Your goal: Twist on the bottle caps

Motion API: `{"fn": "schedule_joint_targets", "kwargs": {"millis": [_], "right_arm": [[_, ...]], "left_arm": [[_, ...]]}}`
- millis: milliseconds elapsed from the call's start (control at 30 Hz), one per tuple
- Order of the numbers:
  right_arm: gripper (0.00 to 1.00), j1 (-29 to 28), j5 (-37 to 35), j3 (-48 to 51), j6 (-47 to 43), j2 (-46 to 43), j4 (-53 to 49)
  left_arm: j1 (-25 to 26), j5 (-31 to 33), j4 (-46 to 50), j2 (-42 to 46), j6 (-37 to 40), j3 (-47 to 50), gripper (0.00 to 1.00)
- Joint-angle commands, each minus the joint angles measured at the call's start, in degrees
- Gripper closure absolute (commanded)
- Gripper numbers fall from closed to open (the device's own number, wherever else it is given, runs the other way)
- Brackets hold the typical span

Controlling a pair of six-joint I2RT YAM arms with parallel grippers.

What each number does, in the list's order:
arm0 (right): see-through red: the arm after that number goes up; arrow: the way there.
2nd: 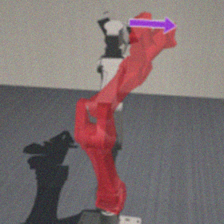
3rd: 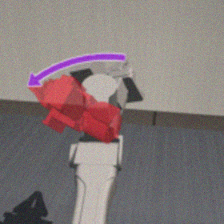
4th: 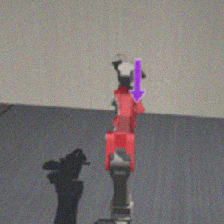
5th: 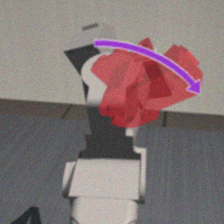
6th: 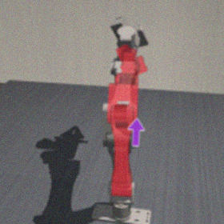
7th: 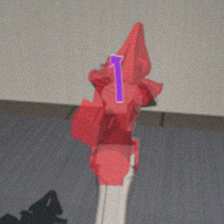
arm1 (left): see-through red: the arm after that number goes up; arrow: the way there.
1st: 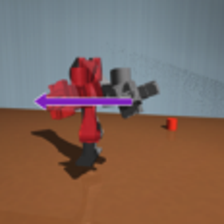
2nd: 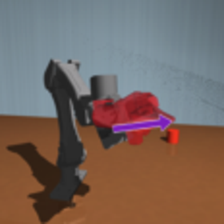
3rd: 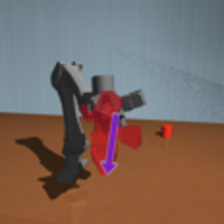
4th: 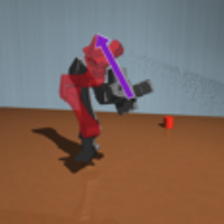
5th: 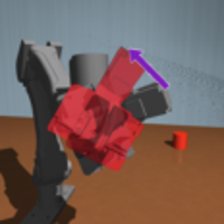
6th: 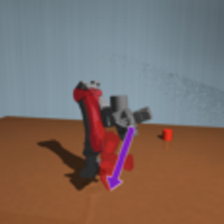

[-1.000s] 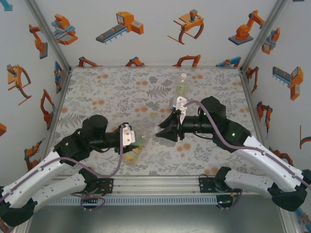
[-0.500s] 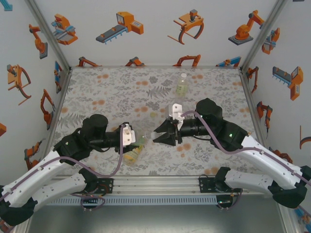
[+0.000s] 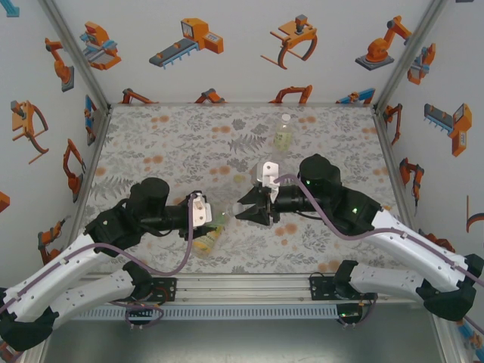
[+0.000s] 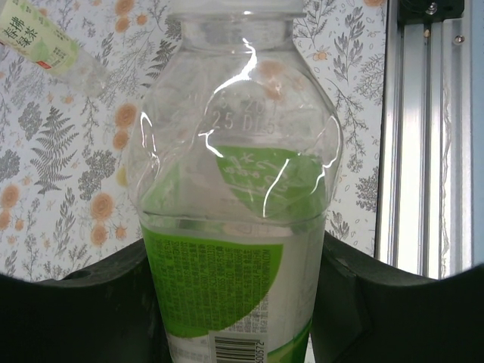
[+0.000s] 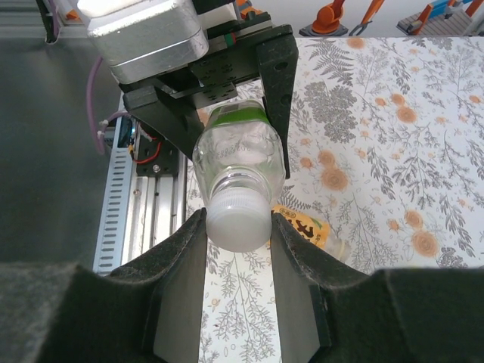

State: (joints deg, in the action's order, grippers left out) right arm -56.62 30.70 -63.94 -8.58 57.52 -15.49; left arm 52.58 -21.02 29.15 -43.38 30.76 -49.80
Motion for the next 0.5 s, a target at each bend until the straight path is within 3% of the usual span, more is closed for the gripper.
{"fn": "schedule_joint_targets", "kwargs": {"millis": [0,467], "right_arm": [[0.92,-0.2,-1.5,-2.7,-1.2,0.6,0.1],[0.93,-0.9,3.1,-5.1,-4.9,2.8,-4.3]], "left_arm": [[0.5,-2.3,-0.5,0.2,1.3,-2.0,1.00],[0.5,-3.5,-0.3,-0.3,2.3,-2.0,1.00]]}}
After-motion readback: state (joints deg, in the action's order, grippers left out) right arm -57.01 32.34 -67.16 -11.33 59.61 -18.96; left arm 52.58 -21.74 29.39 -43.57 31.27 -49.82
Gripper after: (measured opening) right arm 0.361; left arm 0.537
